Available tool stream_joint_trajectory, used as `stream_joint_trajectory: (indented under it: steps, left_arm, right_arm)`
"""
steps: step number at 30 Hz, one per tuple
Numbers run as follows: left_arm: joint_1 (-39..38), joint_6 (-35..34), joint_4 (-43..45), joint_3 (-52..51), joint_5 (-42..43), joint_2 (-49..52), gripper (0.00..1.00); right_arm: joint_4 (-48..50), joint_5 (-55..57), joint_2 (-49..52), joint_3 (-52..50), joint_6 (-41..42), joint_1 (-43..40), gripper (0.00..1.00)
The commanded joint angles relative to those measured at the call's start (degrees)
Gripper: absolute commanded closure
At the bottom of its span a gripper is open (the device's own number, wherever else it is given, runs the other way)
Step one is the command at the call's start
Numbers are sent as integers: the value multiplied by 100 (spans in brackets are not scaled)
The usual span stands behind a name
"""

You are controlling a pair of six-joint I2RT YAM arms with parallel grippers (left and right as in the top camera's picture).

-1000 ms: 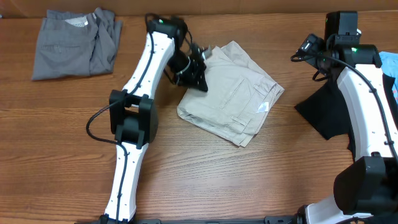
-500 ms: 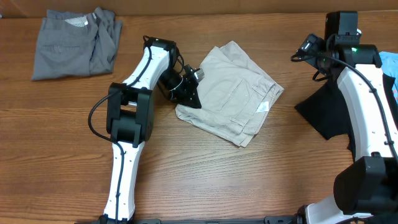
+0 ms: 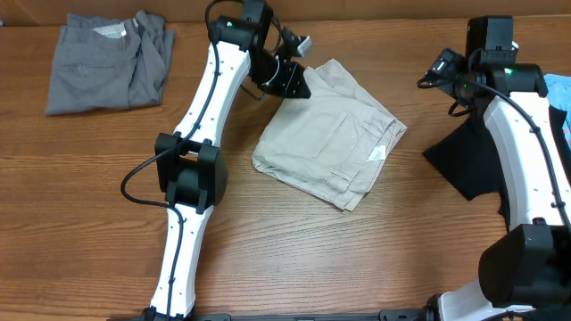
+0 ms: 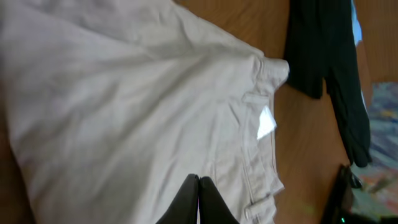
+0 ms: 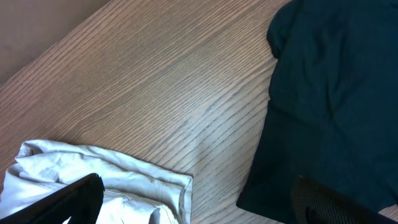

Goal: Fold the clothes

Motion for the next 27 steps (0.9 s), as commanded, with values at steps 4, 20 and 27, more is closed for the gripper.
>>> stream_joint_trajectory:
  steps: [4,20,27]
  left_arm:
    - [-28,-673,699,-341,181,310,95]
    - [116,-1700,1475,-57,310,1060,92]
    - [249,-1252,-131,798,247,417,83]
  right_arm:
    - [31,11,-31,79,-17,-11,0]
    - [28,11,-31,76,-17,-11,0]
    - [31,11,-31,76,-17,-11,0]
